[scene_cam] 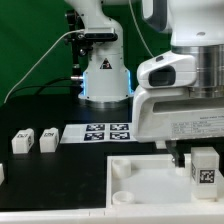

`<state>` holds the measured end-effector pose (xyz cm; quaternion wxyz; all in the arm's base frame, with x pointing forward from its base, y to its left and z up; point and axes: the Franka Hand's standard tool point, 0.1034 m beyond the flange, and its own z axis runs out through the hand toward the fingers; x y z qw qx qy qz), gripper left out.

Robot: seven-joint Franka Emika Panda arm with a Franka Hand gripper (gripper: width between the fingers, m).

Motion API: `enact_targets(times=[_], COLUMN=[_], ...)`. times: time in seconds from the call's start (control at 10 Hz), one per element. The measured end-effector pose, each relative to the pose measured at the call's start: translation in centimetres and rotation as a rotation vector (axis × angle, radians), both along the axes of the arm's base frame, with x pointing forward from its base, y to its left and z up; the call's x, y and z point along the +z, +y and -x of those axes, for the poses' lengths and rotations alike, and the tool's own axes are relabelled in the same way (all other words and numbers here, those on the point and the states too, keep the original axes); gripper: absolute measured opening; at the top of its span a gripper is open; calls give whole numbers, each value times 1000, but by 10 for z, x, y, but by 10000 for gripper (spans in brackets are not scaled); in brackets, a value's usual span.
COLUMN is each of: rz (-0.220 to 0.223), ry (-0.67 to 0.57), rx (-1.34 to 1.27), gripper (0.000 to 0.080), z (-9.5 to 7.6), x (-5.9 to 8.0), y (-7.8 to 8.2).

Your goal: Assemble one leg

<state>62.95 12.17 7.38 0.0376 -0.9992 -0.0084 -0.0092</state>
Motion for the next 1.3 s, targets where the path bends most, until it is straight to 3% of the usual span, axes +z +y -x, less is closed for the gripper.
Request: enact_targets(times=[0.2,0.4,0.7,1.1,1.3], rz=[-4,-3,-16,-92,-108], ry=[0,0,22,109,142], rx=[-14,-12,-285,-952,-1205], gripper=[621,297,297,297,297], z=[0,0,-1,-2,-1], x=[0,0,0,-4,-5], y=[1,0,-2,-4,0])
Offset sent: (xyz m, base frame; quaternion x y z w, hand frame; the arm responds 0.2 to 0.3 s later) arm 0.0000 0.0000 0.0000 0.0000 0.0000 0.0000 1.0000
